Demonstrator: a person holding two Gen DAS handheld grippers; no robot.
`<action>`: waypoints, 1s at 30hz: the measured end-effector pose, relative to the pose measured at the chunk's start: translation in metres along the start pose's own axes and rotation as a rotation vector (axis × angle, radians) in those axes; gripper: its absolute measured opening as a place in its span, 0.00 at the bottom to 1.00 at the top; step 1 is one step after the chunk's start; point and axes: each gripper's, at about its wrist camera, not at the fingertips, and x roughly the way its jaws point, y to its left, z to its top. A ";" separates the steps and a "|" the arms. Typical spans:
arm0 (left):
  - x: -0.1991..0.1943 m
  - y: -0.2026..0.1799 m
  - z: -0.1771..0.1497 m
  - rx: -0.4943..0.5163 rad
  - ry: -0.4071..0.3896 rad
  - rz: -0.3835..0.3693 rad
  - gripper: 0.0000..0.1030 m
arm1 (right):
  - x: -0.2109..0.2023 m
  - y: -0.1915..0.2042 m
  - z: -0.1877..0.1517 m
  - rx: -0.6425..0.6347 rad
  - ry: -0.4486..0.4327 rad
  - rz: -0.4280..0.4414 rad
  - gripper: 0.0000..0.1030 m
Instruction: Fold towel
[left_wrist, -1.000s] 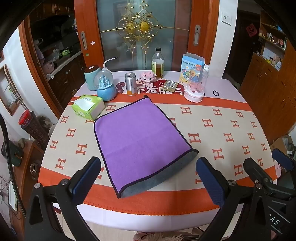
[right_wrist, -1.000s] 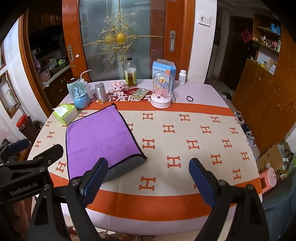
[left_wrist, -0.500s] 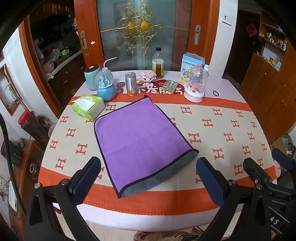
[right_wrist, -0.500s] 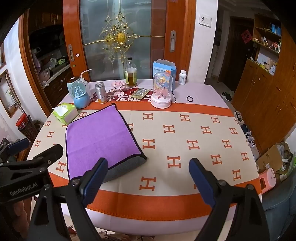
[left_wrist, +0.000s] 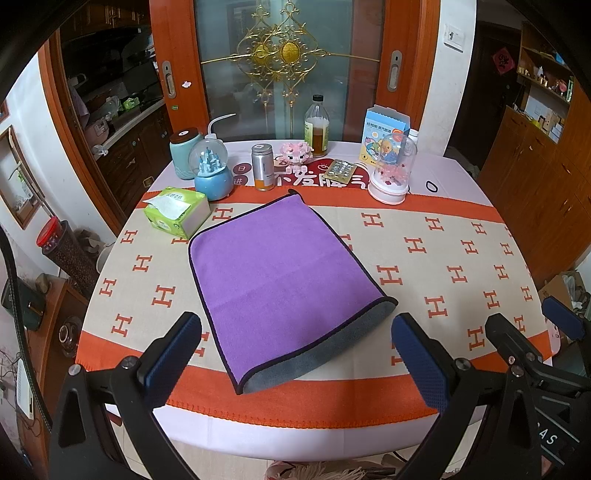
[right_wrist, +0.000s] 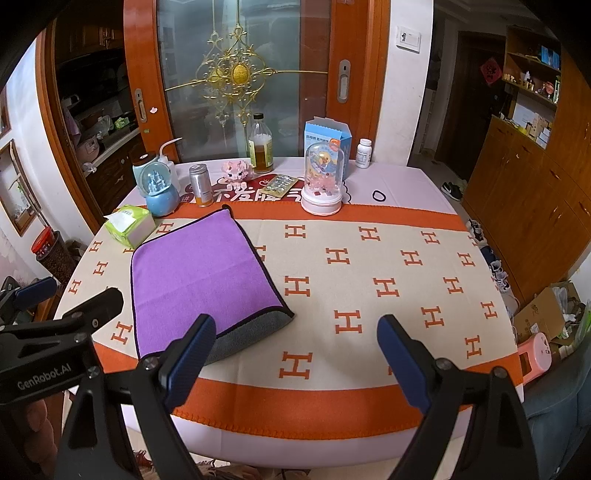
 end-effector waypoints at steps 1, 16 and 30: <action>0.000 0.000 0.000 -0.001 0.000 0.000 0.99 | 0.000 0.000 0.000 -0.001 0.001 -0.002 0.87; 0.000 0.000 0.000 -0.001 -0.001 -0.001 0.99 | 0.002 0.005 -0.003 -0.001 0.005 0.006 0.86; 0.001 0.002 -0.002 -0.001 -0.002 -0.002 0.99 | 0.002 0.005 -0.003 -0.002 0.006 0.011 0.86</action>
